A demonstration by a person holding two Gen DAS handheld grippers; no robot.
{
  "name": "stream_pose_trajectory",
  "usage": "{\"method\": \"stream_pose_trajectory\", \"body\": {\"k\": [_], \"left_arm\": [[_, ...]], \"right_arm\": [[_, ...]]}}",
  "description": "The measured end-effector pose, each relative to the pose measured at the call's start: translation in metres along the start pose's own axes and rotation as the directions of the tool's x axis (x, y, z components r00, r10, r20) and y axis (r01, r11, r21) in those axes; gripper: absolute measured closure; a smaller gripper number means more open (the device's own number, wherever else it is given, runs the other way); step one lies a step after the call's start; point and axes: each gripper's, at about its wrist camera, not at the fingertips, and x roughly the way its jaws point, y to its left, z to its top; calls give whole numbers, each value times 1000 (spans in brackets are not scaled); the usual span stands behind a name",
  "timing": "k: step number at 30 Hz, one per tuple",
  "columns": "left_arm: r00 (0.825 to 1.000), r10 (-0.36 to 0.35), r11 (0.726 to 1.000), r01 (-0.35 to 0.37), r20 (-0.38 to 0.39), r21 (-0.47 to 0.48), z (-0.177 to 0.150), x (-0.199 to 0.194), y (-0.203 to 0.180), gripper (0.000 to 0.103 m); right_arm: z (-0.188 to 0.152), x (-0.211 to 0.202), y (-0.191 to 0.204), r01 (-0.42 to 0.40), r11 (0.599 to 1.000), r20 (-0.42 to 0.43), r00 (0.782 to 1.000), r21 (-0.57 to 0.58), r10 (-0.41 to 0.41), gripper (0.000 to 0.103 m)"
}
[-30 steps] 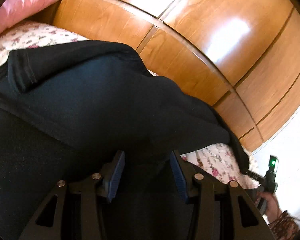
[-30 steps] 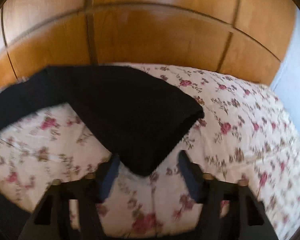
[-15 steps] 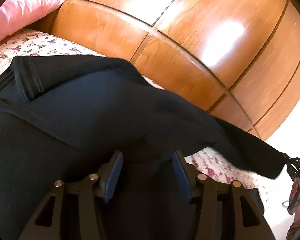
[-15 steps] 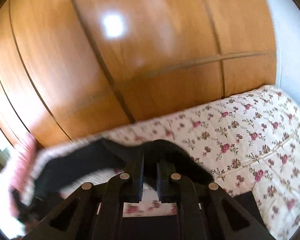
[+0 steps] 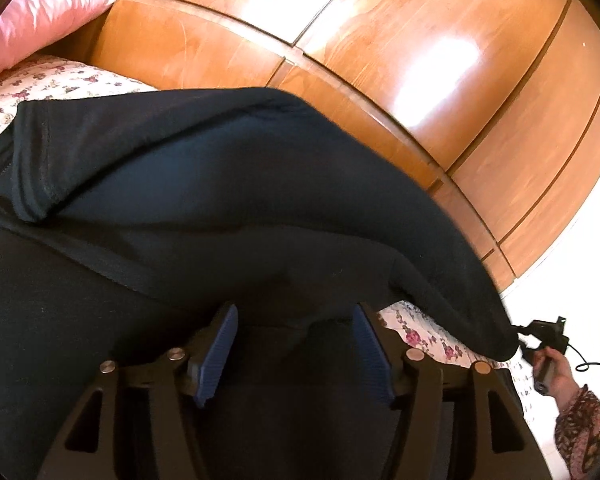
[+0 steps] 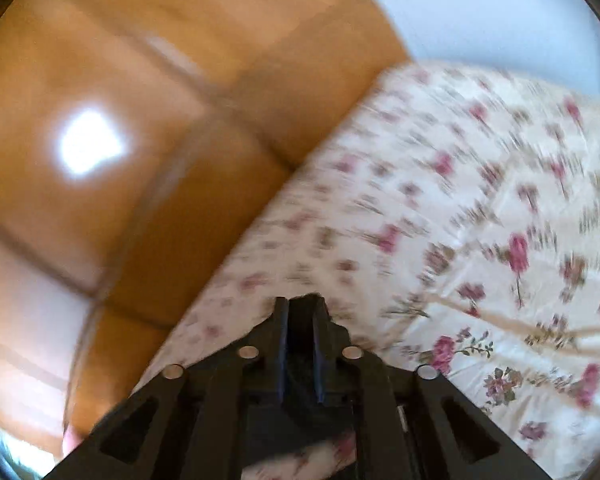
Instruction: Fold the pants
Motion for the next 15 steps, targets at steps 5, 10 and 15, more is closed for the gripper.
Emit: {"method": "stream_pose_trajectory", "body": {"k": [5, 10, 15], "left_arm": [[1000, -6, 1000, 6, -21, -19, 2, 2, 4, 41], [995, 9, 1000, -12, -102, -23, 11, -1, -1, 41], [998, 51, 998, -52, -22, -36, 43, -21, 10, 41]], "right_arm": [[-38, -16, 6, 24, 997, 122, 992, -68, -15, 40], [-79, -45, 17, -64, 976, 70, 994, -208, 80, 39], [-102, -14, 24, -140, 967, -187, 977, -214, 100, 57]]}}
